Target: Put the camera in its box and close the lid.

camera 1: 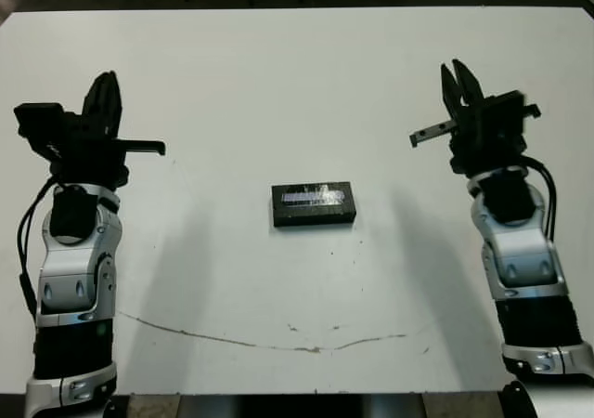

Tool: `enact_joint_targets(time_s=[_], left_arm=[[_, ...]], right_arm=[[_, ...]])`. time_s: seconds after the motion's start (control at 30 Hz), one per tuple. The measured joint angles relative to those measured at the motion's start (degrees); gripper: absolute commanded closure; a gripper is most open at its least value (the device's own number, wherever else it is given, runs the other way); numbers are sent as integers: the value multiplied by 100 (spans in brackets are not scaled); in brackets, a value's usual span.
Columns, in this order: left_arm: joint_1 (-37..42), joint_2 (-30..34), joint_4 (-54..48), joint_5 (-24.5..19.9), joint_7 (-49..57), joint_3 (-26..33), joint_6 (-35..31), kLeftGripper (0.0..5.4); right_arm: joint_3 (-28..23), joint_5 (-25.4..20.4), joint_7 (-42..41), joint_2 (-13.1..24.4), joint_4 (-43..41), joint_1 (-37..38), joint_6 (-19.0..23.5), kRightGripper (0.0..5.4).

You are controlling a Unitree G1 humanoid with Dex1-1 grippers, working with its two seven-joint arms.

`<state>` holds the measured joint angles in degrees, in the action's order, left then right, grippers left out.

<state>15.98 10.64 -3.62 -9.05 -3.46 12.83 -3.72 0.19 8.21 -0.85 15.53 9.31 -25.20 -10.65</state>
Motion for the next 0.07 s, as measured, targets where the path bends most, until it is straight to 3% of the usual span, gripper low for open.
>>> enact_joint_targets(time_s=[0.07], left_arm=[[-1,-8,76,1,0,-3,88,539]], right_arm=[[-3,32,41,-30,115,-6,-61,540]])
